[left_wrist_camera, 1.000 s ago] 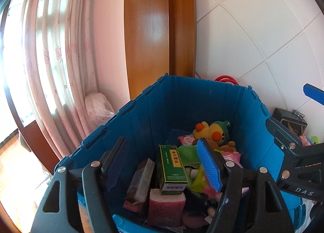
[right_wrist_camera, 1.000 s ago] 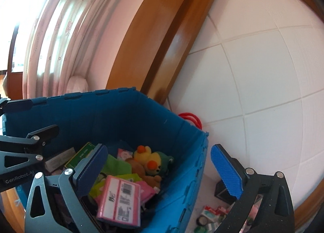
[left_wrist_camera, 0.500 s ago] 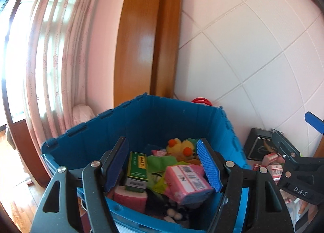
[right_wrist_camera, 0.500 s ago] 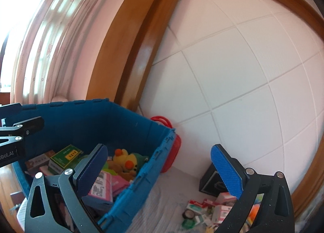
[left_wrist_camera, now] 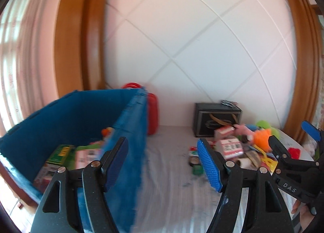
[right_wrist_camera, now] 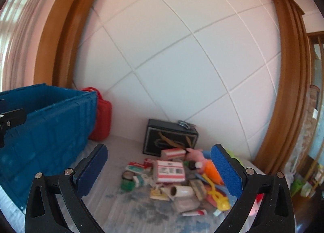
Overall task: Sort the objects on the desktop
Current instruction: 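Move both grippers back from the crate to the item pile, then grasp the green jar with left gripper while right grasps the red-white ointment tube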
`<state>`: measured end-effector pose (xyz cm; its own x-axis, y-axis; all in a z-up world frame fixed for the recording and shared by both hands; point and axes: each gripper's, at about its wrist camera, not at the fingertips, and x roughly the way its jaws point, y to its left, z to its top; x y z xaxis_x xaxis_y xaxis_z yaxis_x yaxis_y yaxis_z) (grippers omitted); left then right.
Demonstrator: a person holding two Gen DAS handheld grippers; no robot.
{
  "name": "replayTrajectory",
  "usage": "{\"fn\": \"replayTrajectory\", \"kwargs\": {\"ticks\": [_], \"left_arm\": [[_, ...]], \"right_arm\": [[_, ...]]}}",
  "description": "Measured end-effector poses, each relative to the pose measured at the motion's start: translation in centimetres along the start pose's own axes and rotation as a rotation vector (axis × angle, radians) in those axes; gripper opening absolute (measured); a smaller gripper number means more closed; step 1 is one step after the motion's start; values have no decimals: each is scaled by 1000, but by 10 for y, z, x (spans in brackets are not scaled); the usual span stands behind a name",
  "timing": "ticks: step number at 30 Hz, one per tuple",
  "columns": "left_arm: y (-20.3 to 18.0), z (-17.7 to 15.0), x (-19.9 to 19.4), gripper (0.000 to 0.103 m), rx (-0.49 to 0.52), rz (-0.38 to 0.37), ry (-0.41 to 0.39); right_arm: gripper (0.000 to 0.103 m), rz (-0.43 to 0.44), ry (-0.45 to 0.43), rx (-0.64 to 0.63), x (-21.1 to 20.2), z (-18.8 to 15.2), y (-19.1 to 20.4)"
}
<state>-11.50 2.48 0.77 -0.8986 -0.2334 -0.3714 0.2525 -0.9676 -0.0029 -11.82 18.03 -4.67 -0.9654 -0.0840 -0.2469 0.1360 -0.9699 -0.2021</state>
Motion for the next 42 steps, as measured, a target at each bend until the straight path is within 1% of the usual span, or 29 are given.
{"fn": "replayTrajectory", "kwargs": {"ticks": [3,6,9,12,13,15,16,20,23,25,29,31,34,37,42], "left_arm": [[-43,-12,23,70,21,-43,54],[-77,-26,49,70,31,-53,114],[-106,-42,74,70,39,-53,170],[-126,-58,100,70,46,-54,232],[-130,-64,108,70,45,-51,255],[-133,-75,124,70,43,-45,312],[-135,-81,134,70,50,-34,336],[-119,-99,160,70,61,21,408],[-104,-112,185,70,53,43,464],[-97,-119,203,70,48,52,498],[-95,-129,245,70,52,36,536],[-98,-131,266,70,53,18,546],[-106,-133,299,70,42,-19,562],[-117,-137,331,70,60,-45,577],[-130,-151,376,70,90,-56,618]], "right_arm": [[103,-42,60,20,12,-26,-44],[103,-76,135,57,28,-57,-93],[103,-109,192,67,44,-83,-129],[103,-125,260,92,59,-108,-160],[103,-122,296,104,67,-118,-170],[103,-111,368,125,81,-137,-183],[103,-109,389,133,86,-145,-186],[103,-101,467,176,112,-176,-193],[103,-63,543,216,133,-198,-189],[103,-56,579,226,143,-208,-184],[103,-37,653,238,162,-224,-173],[103,-34,676,231,170,-228,-166],[103,-4,713,231,184,-235,-156],[103,19,738,231,198,-240,-146],[103,65,752,242,222,-244,-132]]}}
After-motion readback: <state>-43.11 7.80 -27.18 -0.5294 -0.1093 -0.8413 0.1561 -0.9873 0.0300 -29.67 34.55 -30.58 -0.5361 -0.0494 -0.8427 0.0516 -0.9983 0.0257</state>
